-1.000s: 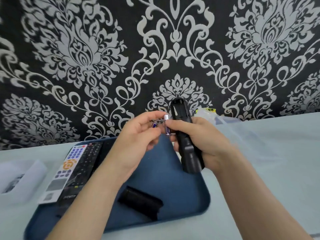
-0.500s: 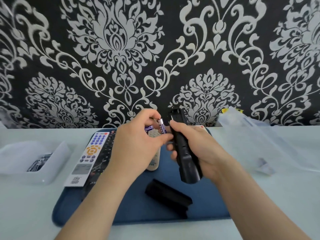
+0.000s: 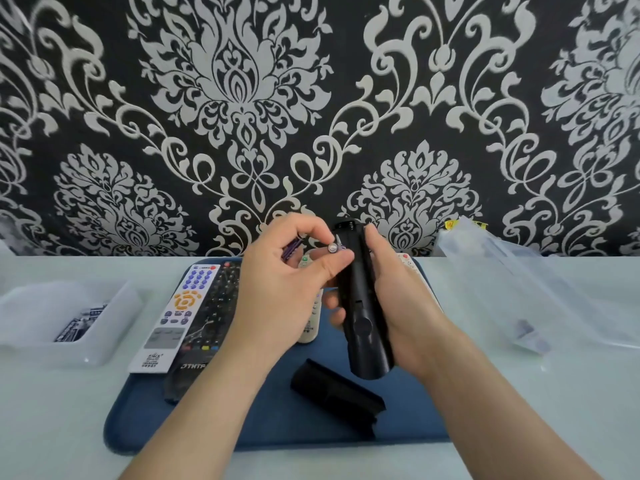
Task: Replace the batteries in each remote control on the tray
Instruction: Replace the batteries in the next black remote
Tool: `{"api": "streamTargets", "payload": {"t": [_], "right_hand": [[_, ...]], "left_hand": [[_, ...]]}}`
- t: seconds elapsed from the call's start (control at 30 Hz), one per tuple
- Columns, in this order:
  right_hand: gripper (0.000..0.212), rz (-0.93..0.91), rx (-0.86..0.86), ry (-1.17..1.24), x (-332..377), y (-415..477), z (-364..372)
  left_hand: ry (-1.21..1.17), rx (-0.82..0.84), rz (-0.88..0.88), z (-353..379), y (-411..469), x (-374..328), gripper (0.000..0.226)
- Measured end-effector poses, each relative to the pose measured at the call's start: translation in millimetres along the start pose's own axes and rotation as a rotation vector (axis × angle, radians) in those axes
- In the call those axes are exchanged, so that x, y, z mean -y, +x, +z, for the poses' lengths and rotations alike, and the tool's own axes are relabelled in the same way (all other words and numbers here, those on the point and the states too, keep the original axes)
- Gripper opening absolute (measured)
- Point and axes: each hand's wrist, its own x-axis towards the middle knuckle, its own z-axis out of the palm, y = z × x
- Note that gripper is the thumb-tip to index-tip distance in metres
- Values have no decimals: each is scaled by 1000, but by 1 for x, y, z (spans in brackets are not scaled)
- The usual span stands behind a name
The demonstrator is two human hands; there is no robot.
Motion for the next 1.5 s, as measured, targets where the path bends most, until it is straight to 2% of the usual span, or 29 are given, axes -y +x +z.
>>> {"api": "streamTargets", "payload": {"t": [0.2, 0.37, 0.53, 0.6, 0.67, 0.7, 0.8, 1.0, 1.17, 1.3, 1.43, 1.5], "right_hand": [[55, -62, -70, -38, 0, 0, 2], [53, -95, -83, -65, -1, 0, 3], [46, -118, -124, -85, -1, -2, 4], [46, -128, -135, -134, -1, -2, 2], [47, -130, -143, -153, -1, -2, 1], [47, -136, -153, -158, -1, -3, 1], [52, -164, -170, -212, 1, -5, 4], [63, -252, -193, -269, 1, -10, 14], [63, -255, -143, -356, -2, -13, 20], [64, -261, -88, -380, -2, -14, 22], [72, -265, -1, -458, -1, -20, 25], [76, -251, 28, -546, -3, -22, 27]], "left_hand": [[-144, 67, -39, 8, -6, 0, 23], [-39, 79, 121, 7, -4, 3, 23], [50, 60, 25, 9, -5, 10, 25], [263, 44, 148, 7, -6, 9, 20], [540, 57, 370, 4, -5, 7, 22], [604, 68, 438, 3, -5, 7, 27], [579, 94, 457, 1, -3, 6, 29], [476, -13, 336, 3, -2, 9, 33], [473, -66, 332, -2, 1, 8, 29], [216, -56, 155, -1, 1, -1, 28], [-10, 10, -101, -5, 5, -5, 57], [-104, 81, -189, -11, 6, -3, 51]]}}
